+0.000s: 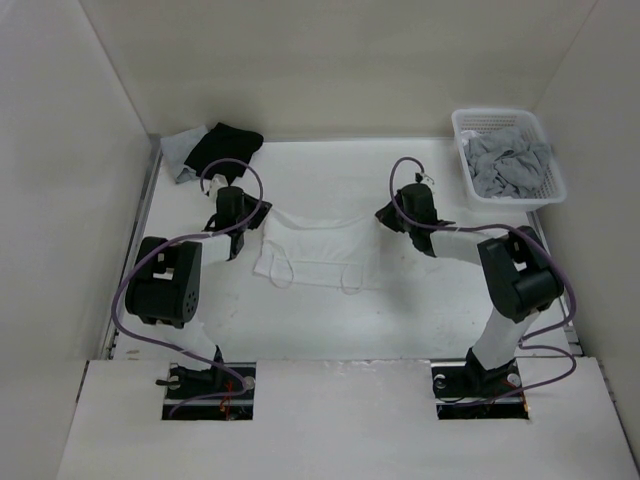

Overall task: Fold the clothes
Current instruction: Fold the tank top

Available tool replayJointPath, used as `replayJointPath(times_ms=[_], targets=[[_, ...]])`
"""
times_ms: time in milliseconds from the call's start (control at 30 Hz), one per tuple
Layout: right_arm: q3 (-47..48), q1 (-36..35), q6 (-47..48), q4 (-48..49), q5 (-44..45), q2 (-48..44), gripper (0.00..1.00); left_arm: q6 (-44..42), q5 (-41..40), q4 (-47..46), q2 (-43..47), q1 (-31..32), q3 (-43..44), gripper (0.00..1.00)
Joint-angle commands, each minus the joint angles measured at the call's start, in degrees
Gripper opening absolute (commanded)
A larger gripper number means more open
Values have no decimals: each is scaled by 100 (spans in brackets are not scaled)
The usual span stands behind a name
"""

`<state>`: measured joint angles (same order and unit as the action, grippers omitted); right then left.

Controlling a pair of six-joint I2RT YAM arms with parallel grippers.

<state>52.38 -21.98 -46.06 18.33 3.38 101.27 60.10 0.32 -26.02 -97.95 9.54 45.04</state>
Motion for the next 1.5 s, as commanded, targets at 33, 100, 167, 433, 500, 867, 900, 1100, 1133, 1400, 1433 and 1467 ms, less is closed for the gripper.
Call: replayJointPath(times_ms=[33, 100, 167, 433, 500, 867, 900, 1100, 1133, 1400, 1433, 1467], targets=[[-175, 5, 168, 276, -12, -441, 4, 248, 310, -395, 460, -97, -73, 3], [-499, 5, 203, 285, -21, -783, 4, 318, 460, -570, 732, -132, -406, 3], [-789, 5, 203, 277, -39, -1117, 4, 432, 600, -676, 1066, -194, -819, 3], [-1844, -407, 185, 136, -48, -2348, 4, 529, 1093, -729, 2666, -484, -2173, 3], [-2073, -609, 150, 31, 22, -2585, 4, 547, 1277, -650, 2930, -563, -2402, 3], [-2935, -1945, -324, -769, 954, -3640, 4, 468, 1866, 245, 4757, -870, -3492, 3], [-2996, -2033, -394, -821, 1015, -3728, 4, 451, 1902, 412, 4924, -940, -3536, 3], [-3374, -2236, -746, -927, 1156, -3870, 5, 99, 2042, 1239, 5339, -1406, -3756, 6], [-3444, -2245, -807, -927, 1156, -3826, 5, 73, 2086, 1309, 5339, -1485, -3809, 6], [-3384, -2465, -940, -1393, 1095, -3861, 35, -112, 2201, 1697, 5524, -2004, -4020, 24], [-3410, -2465, -922, -1341, 1060, -3904, 42, -130, 2175, 1679, 5524, -2005, -3968, 24], [-3436, -2447, -887, -1245, 1042, -3966, 49, -147, 2140, 1644, 5524, -1970, -3880, 23]])
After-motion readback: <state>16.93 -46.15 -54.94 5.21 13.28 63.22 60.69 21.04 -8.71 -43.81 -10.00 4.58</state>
